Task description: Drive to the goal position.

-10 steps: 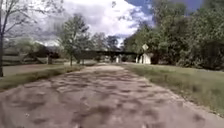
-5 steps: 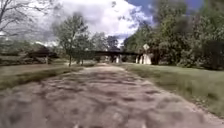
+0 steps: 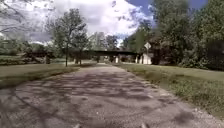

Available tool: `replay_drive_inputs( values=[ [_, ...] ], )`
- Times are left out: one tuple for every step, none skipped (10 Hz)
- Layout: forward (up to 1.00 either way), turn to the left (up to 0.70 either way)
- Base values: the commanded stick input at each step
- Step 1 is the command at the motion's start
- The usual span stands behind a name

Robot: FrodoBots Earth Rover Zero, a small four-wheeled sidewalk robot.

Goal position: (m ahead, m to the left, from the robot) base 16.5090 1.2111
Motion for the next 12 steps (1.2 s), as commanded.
replay_drive_inputs(
  values=[
    [0.0, 0.0],
    [0.0, 0.0],
    [0.0, 0.0],
    [0.14, 0.0],
    [0.98, 0.0],
    [1.0, 0.0],
    [1.0, 0.0],
    [1.0, 0.0],
    [1.0, 0.0],
    [1.0, 0.0],
    [1.0, 0.0],
    [1.0, 0.0]
  ],
)
